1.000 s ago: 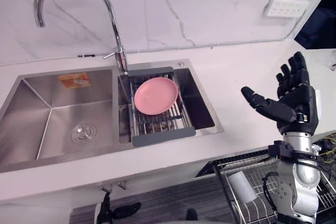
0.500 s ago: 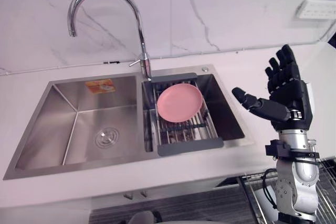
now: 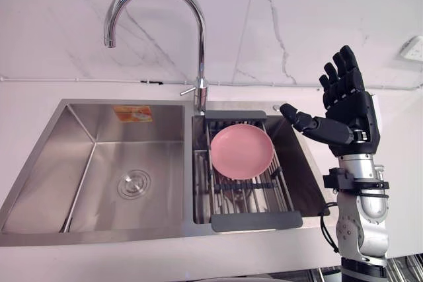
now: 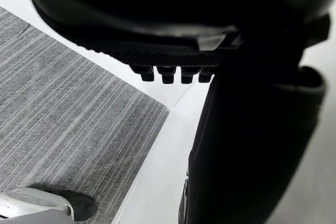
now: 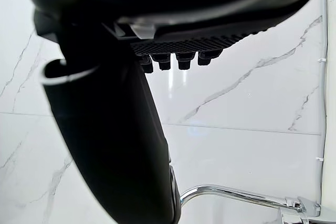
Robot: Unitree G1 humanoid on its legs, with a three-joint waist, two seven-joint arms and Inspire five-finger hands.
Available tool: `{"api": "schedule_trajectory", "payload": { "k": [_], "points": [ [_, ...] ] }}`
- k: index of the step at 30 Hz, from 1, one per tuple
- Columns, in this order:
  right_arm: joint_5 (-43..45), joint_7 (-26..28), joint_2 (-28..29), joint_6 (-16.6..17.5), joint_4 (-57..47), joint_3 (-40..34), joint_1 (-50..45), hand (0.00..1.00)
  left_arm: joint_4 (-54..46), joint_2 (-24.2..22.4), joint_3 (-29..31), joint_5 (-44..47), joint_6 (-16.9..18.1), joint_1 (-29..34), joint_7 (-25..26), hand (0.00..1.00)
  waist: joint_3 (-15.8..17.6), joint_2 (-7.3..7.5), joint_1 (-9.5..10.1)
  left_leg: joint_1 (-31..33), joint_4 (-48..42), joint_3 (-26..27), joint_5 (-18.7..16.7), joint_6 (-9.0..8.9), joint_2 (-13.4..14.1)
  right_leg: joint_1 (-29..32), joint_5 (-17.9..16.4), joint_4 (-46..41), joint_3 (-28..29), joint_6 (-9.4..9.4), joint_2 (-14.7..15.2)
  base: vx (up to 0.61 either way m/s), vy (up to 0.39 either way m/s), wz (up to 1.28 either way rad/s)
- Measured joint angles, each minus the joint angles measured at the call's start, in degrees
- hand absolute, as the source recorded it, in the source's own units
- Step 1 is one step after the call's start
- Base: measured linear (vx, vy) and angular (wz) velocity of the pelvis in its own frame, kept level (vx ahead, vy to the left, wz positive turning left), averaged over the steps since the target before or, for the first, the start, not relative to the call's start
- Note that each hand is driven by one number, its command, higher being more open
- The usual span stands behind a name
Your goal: Walk over to the sink, pick up the cup, carry it to the dishwasher, place the cup inside the dishwasher, then close the dishwasher door
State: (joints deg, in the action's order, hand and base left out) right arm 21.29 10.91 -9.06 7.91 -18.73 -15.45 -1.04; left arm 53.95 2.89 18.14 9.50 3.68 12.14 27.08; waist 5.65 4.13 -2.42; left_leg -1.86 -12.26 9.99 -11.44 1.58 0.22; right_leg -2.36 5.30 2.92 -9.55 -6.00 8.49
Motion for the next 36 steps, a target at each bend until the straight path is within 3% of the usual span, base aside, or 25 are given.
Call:
{"api": "schedule_trajectory", "payload": {
  "k": [4, 10, 12, 14, 17, 25, 30, 36],
  "points": [
    [0.0, 0.1, -0.1, 0.0, 0.0, -0.1, -0.1, 1.0, 0.1, 0.0, 0.0, 0.0, 0.1, 0.0, -0.7, 1.0, 0.0, -0.03, 0.0, 0.0, -0.1, 0.1, 0.0, 0.0, 0.1, -0.1, 0.0, 0.1, 0.0, -0.02, 0.0, 0.0, 0.0, 0.0],
    [-0.7, 1.7, -4.3, 0.0, 0.2, -1.4, -1.9, 1.0, 1.9, 2.0, -3.1, 0.0, 0.7, 0.1, -13.0, 1.0, 0.1, -0.85, -0.15, -0.9, 0.2, 0.1, 0.2, -0.29, 0.8, -1.0, -0.1, 0.2, -0.4, -0.01, -0.2, 0.0, 0.0, 0.0],
    [-5.5, 1.7, -7.4, 0.2, 0.2, -3.3, -1.9, 1.0, 3.7, 2.8, -4.1, 0.0, 0.9, -0.1, -16.8, 1.0, -0.5, -1.55, -0.34, -0.9, 0.7, 0.1, 0.3, -0.5, 1.0, -1.1, -0.1, 0.4, -0.6, 0.09, -0.3, 0.0, -0.01, 0.02],
    [-14.9, 3.3, -14.9, 0.2, 0.2, -6.1, -1.9, 1.0, 6.7, 4.2, -4.3, -0.4, 2.3, 0.6, -21.7, 1.0, -1.5, -1.83, -1.38, -1.6, 2.3, 0.4, 0.4, -1.25, 1.3, -1.9, -0.7, 1.2, -2.0, 0.93, -0.5, -0.02, -0.036, 0.04],
    [-24.0, 6.8, -23.2, 0.3, 0.0, -7.4, -1.2, 1.0, 10.0, 7.3, -4.3, -0.7, 2.6, 1.9, -26.0, 1.0, -3.8, -1.8, -2.16, -2.8, 4.7, 1.1, 1.7, -2.11, 2.1, -1.7, -0.3, 1.9, -2.9, 0.51, -1.3, 0.05, -0.086, -0.09],
    [-34.5, 21.2, -26.5, 1.6, -3.3, -2.9, 1.6, 1.0, 11.2, 8.7, -4.3, -2.9, 3.0, 2.7, -27.3, 1.0, -4.4, -1.32, -2.27, -4.7, 7.2, 2.4, 2.8, -2.98, 2.8, -1.5, -0.2, 2.3, -2.6, 0.9, -2.1, -0.03, -0.045, -0.09],
    [-37.1, 30.6, -26.5, 4.4, -7.6, 2.7, 1.5, 1.0, 11.5, 9.8, -4.3, -5.0, 3.0, 2.7, -27.3, 1.0, -4.6, -1.04, -2.06, -5.1, 8.7, 2.9, 3.5, -3.51, 3.2, -1.0, -0.1, 2.3, -3.4, 1.08, -2.4, -0.02, -0.032, -0.06],
    [-42.3, 33.4, -26.5, 4.3, -7.4, 6.2, 0.9, 1.0, 11.5, 10.1, -4.3, -5.2, 3.1, 2.7, -27.4, 1.0, -5.2, -0.39, -1.46, -5.1, 10.0, 3.0, 4.1, -3.78, 3.2, -0.5, 0.0, 2.3, -3.6, 1.15, -2.6, -0.01, -0.018, -0.01]
  ]
}}
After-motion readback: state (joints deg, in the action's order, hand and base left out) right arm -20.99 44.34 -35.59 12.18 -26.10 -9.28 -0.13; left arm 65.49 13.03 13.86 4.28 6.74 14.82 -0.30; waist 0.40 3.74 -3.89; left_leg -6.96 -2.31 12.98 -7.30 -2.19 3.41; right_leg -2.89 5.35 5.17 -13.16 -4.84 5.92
